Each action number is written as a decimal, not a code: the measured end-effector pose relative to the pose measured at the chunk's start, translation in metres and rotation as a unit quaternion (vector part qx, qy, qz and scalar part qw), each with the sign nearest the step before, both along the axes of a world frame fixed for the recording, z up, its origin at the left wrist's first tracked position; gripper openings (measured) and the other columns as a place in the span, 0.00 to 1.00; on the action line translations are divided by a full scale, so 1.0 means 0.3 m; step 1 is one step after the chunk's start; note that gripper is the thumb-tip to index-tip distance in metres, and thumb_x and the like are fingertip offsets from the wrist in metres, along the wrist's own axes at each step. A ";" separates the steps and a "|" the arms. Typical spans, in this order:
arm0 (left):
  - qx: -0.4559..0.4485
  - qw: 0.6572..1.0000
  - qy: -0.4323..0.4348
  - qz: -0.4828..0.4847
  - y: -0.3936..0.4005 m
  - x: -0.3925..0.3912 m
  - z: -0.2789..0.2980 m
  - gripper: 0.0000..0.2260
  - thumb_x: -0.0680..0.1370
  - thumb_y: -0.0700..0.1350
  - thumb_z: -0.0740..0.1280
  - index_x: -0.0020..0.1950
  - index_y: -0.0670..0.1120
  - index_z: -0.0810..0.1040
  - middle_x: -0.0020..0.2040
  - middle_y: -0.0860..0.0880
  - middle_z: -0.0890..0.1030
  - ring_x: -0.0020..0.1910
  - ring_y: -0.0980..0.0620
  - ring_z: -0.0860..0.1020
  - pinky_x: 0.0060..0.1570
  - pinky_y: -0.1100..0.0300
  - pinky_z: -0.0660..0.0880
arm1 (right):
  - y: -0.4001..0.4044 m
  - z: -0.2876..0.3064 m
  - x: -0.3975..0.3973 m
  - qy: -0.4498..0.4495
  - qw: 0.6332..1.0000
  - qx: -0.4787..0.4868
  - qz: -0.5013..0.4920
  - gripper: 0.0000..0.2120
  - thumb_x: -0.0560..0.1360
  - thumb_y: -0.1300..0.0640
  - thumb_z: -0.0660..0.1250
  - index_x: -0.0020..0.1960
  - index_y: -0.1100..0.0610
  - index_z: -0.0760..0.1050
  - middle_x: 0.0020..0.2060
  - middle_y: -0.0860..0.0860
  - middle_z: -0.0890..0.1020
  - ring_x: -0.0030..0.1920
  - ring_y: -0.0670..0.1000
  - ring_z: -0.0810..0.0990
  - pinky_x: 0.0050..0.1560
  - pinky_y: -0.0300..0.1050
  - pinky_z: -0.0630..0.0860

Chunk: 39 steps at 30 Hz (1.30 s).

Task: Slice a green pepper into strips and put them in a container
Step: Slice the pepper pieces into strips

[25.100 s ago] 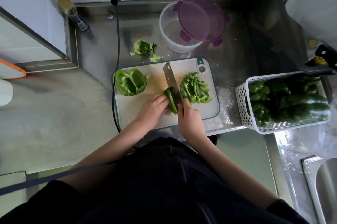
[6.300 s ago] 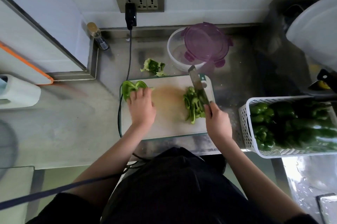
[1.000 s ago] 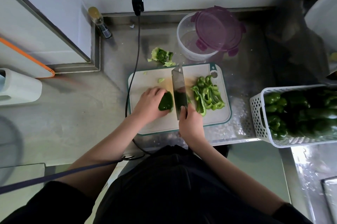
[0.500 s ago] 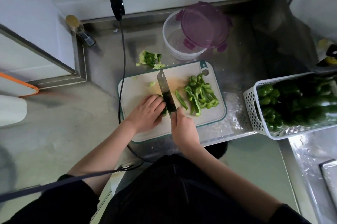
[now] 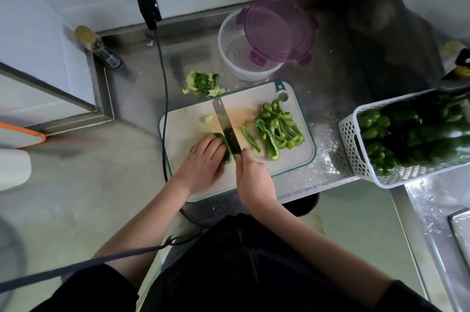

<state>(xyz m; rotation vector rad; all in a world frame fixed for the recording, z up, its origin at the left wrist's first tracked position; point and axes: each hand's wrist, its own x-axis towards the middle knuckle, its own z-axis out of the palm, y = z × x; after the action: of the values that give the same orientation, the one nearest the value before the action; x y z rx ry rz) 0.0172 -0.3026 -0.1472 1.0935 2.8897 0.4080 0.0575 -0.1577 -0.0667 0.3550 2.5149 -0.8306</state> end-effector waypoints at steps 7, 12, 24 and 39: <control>0.015 0.999 -0.032 0.017 -0.001 -0.006 0.000 0.16 0.76 0.48 0.56 0.59 0.39 0.66 0.56 0.38 0.75 0.60 0.40 0.68 0.57 0.47 0.75 | -0.019 -0.002 -0.016 -0.005 1.000 -0.021 -0.015 0.10 0.83 0.52 0.49 0.47 0.57 0.62 0.37 0.61 0.78 0.39 0.64 0.77 0.38 0.54 0.74; 0.020 0.999 -0.022 0.022 0.001 -0.009 -0.002 0.16 0.76 0.48 0.56 0.58 0.39 0.67 0.56 0.38 0.75 0.60 0.41 0.68 0.57 0.47 0.74 | -0.038 -0.008 -0.020 -0.018 1.000 -0.013 -0.008 0.08 0.82 0.54 0.50 0.46 0.56 0.60 0.39 0.61 0.78 0.41 0.63 0.78 0.39 0.54 0.76; 0.024 0.999 -0.015 0.024 -0.003 0.005 -0.010 0.16 0.76 0.48 0.58 0.58 0.39 0.67 0.57 0.40 0.71 0.60 0.40 0.68 0.60 0.46 0.73 | 0.015 -0.030 -0.029 0.007 0.996 -0.048 -0.081 0.13 0.82 0.52 0.52 0.46 0.60 0.67 0.33 0.56 0.76 0.36 0.59 0.76 0.35 0.49 0.70; -0.012 1.000 -0.025 0.015 -0.018 0.000 0.020 0.17 0.74 0.49 0.58 0.58 0.40 0.67 0.55 0.39 0.74 0.58 0.39 0.68 0.61 0.48 0.67 | -0.020 0.000 -0.022 0.027 0.996 -0.058 -0.059 0.13 0.82 0.51 0.51 0.44 0.57 0.65 0.32 0.54 0.73 0.37 0.59 0.75 0.35 0.50 0.71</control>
<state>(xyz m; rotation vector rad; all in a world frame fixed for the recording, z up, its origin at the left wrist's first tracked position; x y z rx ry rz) 0.0172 -0.3080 -0.1412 1.0224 2.8631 0.3949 0.0508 -0.1637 -0.0666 0.4515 2.5020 -1.0395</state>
